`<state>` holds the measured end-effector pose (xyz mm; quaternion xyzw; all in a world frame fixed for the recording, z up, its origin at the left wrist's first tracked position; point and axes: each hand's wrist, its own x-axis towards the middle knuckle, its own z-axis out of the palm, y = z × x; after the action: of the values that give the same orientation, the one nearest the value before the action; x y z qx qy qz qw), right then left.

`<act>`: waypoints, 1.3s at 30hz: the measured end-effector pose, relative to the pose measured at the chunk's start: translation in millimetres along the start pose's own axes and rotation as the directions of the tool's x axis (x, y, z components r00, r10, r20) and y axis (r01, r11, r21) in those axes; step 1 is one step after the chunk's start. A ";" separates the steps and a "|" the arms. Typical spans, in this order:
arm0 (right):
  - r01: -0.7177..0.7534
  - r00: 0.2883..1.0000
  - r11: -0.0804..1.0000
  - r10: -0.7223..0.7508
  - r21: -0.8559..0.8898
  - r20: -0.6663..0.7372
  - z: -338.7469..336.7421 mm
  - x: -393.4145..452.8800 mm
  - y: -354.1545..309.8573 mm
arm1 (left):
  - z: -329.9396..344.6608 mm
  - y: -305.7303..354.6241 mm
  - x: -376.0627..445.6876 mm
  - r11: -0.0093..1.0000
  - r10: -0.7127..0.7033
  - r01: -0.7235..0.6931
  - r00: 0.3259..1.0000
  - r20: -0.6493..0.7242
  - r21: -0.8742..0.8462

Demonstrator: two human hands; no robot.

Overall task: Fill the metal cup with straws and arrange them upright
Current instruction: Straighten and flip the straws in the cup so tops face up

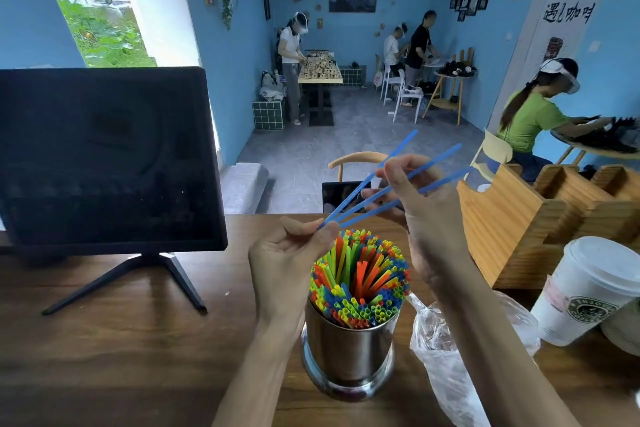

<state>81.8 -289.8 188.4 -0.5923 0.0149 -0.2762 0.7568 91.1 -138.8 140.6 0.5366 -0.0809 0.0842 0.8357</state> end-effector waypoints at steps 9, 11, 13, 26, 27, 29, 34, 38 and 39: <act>-0.141 0.981 0.983 0.154 -0.117 0.116 -6.8 2.5 -4.8 | 0.8 3.7 -4.5 0.985 0.156 -0.157 0.987 0.029 0.072; -0.127 0.968 0.972 0.165 -0.200 0.190 -8.9 0.9 -6.8 | -2.8 10.9 -2.0 0.981 0.187 -0.187 0.982 0.025 0.040; -0.045 0.949 0.941 0.145 -0.335 0.280 -9.1 -2.8 -8.1 | -4.7 21.7 -0.7 0.965 0.262 -0.262 0.965 0.019 0.007; 0.411 0.798 0.610 0.117 -0.677 0.591 -7.3 -12.1 11.8 | 16.3 40.4 16.1 0.802 0.503 -0.517 0.855 0.129 0.300; 0.428 0.801 0.578 0.115 -0.695 0.588 -7.4 -12.0 13.2 | 17.2 39.5 16.1 0.798 0.502 -0.523 0.852 0.150 0.299; 0.436 0.796 0.553 0.132 -0.710 0.591 -7.7 -11.8 15.5 | 17.4 38.5 17.3 0.806 0.479 -0.514 0.858 0.186 0.293; 0.447 0.760 0.558 0.175 -0.699 0.626 -11.0 -12.9 17.6 | 12.1 29.1 19.3 0.818 0.314 -0.430 0.891 0.329 0.382; 0.456 0.760 0.427 0.270 -0.781 0.592 -13.4 -10.8 21.1 | 2.2 19.8 14.8 0.806 0.224 -0.404 0.884 0.410 0.431; 0.466 0.761 0.386 0.285 -0.796 0.583 -14.2 -11.2 23.1 | -0.6 17.4 13.5 0.805 0.213 -0.415 0.869 0.447 0.424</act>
<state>76.6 -294.2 159.9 -0.9617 -0.1298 -0.0448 0.2371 100.3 -130.4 158.8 0.7212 -0.3048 0.1374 0.6067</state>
